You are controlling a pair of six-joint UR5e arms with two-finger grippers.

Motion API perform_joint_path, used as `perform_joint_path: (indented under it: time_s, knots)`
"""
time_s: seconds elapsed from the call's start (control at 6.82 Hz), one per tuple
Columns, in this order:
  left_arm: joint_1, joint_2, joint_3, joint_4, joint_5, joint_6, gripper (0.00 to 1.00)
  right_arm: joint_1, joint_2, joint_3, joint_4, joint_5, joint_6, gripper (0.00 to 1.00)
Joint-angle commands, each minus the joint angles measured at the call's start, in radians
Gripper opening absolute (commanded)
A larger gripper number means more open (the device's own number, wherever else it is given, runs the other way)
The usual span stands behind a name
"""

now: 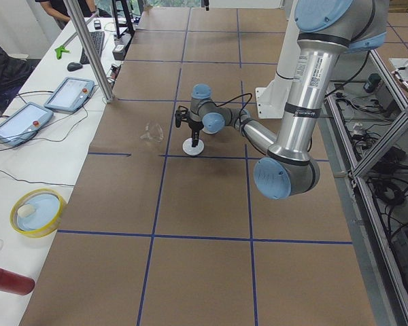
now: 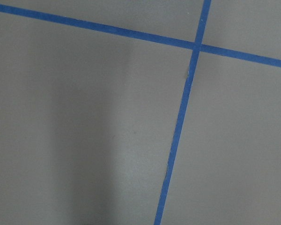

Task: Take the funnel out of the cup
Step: 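Move the left gripper over the white lid and grasp its knob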

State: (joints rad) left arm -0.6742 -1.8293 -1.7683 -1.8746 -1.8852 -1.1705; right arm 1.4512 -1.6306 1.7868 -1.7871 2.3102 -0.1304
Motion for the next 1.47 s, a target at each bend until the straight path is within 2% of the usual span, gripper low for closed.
perform_joint_path:
  time_s: [0.0, 0.59, 0.73, 0.88, 1.17, 1.32]
  knots:
    - [0.004, -0.002, 0.016, 0.0, 0.0, 0.002, 0.63, 0.0, 0.0, 0.0, 0.0, 0.0, 0.0, 1.0]
    - [-0.007, -0.002, 0.01, 0.0, 0.0, 0.002, 0.55, 0.0, 0.0, 0.0, 0.0, 0.0, 0.0, 1.0]
    - [-0.007, -0.002, 0.01, 0.0, 0.0, 0.002, 0.5, 0.0, 0.0, 0.0, 0.0, 0.0, 0.0, 1.0]
    - [-0.007, -0.002, 0.007, 0.002, 0.0, 0.002, 0.39, 0.0, 0.0, 0.0, 0.0, 0.0, 0.0, 1.0]
    - [-0.015, -0.01, -0.005, 0.044, 0.0, 0.002, 0.03, 0.0, 0.0, 0.0, 0.0, 0.0, 0.0, 1.0]
    - [-0.027, -0.01, -0.019, 0.048, 0.0, 0.002, 0.0, 0.0, 0.0, -0.001, 0.0, 0.0, 0.0, 1.0]
